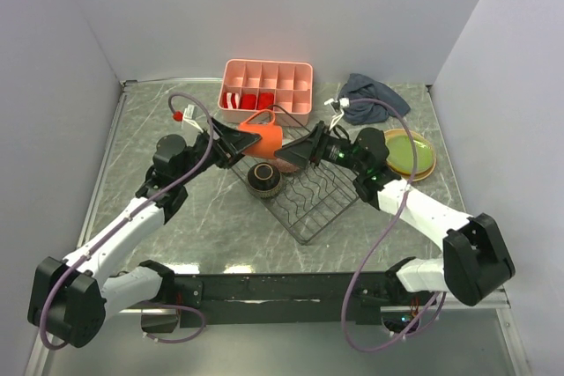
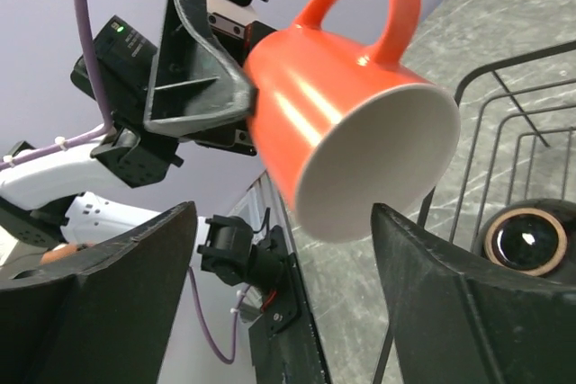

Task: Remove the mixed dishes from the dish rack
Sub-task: Place the cup at the center of the board.

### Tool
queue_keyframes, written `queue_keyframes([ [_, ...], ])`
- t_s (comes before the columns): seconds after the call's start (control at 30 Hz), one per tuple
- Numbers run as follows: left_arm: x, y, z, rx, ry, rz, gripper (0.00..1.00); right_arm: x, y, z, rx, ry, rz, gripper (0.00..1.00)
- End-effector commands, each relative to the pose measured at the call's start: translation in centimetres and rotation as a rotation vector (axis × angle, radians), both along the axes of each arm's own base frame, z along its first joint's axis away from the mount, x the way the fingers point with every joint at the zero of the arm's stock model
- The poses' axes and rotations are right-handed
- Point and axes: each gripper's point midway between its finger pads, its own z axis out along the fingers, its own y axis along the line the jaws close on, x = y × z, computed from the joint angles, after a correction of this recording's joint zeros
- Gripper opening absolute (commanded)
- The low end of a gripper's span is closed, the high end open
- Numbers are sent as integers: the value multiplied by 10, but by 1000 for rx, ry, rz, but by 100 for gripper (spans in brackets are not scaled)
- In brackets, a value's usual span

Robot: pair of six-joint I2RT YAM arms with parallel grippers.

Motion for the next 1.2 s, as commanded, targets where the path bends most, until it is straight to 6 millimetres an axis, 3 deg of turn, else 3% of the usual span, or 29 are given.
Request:
queue_keyframes([
  [0.0,-13,-8,59,-155,-163,-58,41,-3,10,36,61,-116,56,82],
  [0.13,-15,-13,51,-172,-144,-58,41,-5,19,38,73,-132,98,75],
  [0.33,-18,-15,45,-226,-125,-54,41,-14,27,39,88,-147,159,52],
  [0.43,-18,-16,41,-238,-111,-55,41,-17,26,37,80,-148,163,34],
  [0.47,-19,-16,40,-238,-111,-57,42,-17,26,36,74,-154,161,23],
  [0.53,-20,-17,36,-236,-107,-59,42,-19,25,35,60,-154,160,13],
  [0.6,-20,-15,33,-232,-106,-53,48,-19,24,34,43,-166,154,1],
  [0.9,-18,-1,8,-20,-104,37,97,-22,6,22,-164,-191,88,0],
  [1.0,-13,13,12,87,-160,111,99,-23,-7,17,-267,-202,53,0],
  [1.03,-10,21,1,147,-128,151,99,-20,-13,12,-315,-172,23,0],
  [1.1,-9,34,7,240,-180,197,100,-16,-22,8,-378,-190,-6,0],
  [1.13,-9,41,-5,304,-149,219,100,-15,-28,4,-424,-165,-29,0],
  [1.17,-6,54,-3,365,-175,276,99,-11,-35,3,-463,-186,-54,0],
])
